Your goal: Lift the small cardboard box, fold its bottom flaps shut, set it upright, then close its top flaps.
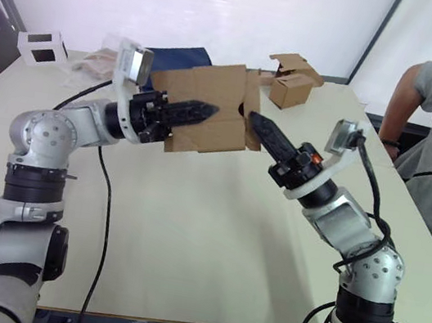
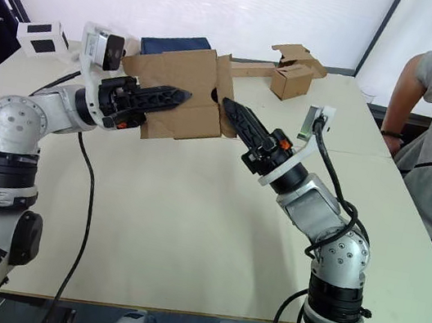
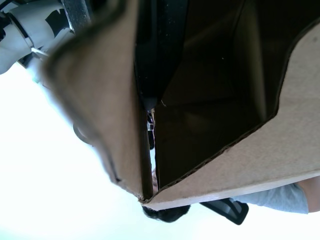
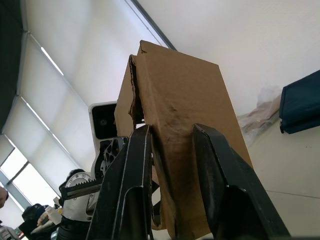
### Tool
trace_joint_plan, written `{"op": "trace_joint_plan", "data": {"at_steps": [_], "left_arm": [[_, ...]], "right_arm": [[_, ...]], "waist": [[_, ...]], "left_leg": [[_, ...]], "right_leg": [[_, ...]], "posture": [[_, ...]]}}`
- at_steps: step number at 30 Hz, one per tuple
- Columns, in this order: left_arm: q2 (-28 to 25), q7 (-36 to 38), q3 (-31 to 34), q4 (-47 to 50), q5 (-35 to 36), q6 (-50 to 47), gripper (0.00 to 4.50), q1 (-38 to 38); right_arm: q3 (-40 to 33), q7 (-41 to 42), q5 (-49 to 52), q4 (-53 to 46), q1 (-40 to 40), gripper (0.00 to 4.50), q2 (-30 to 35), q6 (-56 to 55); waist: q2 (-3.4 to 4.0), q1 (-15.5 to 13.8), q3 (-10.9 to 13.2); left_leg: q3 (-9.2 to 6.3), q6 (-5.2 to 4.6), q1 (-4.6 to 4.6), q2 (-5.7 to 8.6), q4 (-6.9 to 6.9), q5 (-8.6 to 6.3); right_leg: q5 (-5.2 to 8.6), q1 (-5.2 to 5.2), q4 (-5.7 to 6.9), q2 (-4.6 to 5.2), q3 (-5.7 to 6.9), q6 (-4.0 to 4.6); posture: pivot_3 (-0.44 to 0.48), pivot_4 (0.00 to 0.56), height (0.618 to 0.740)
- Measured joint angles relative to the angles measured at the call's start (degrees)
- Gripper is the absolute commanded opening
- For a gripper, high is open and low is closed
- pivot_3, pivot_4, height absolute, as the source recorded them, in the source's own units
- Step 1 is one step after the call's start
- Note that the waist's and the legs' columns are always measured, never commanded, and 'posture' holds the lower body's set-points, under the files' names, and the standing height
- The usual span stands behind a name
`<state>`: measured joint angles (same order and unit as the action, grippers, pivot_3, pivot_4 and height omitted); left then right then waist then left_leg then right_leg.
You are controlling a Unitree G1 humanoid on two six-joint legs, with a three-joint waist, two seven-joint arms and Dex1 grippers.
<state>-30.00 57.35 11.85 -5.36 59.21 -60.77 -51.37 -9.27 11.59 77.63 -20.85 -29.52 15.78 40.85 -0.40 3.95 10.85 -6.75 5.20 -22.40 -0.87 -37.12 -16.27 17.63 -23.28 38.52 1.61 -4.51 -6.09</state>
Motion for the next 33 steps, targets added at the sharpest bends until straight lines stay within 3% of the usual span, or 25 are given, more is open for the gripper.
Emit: {"op": "trace_joint_plan", "data": {"at_steps": [15,26,29,33], "left_arm": [[0.4,0.0,-0.3,0.0,0.0,0.5,0.00,-0.1],[1.4,-1.3,-0.3,-0.1,0.0,0.4,0.00,-0.2],[1.5,-1.5,-0.3,-0.1,0.0,0.4,0.00,-0.3],[1.9,-1.8,-0.3,0.0,0.0,0.4,0.00,-0.3]], "right_arm": [[2.1,-5.2,4.1,-3.6,-0.4,1.27,-4.3,-0.3],[-1.7,-2.4,4.8,-3.6,0.2,1.27,3.9,0.1],[-2.6,-2.0,4.7,-3.6,1.1,0.07,4.4,-0.2],[-2.8,-2.4,4.5,-3.4,1.8,0.02,4.3,-0.4]], "waist": [[0.00,0.0,0.0],[-0.01,-0.1,0.0],[-0.01,0.0,0.0],[-0.01,0.0,0.0]], "left_leg": [[-0.01,0.00,0.00,0.00,0.00,0.00],[0.00,-0.01,-0.01,0.00,0.00,0.00],[-0.01,-0.01,-0.01,0.00,0.01,0.00],[0.00,-0.01,-0.01,0.00,0.01,-0.01]], "right_leg": [[0.00,0.00,0.00,0.01,0.00,0.00],[0.00,0.01,-0.04,0.00,0.00,0.00],[0.00,0.01,-0.04,-0.01,0.00,0.00],[0.00,0.01,-0.04,-0.01,0.00,0.00]], "posture": [[0.000,0.150,0.740],[0.000,0.150,0.740],[0.000,0.150,0.740],[0.000,0.150,0.740]]}}
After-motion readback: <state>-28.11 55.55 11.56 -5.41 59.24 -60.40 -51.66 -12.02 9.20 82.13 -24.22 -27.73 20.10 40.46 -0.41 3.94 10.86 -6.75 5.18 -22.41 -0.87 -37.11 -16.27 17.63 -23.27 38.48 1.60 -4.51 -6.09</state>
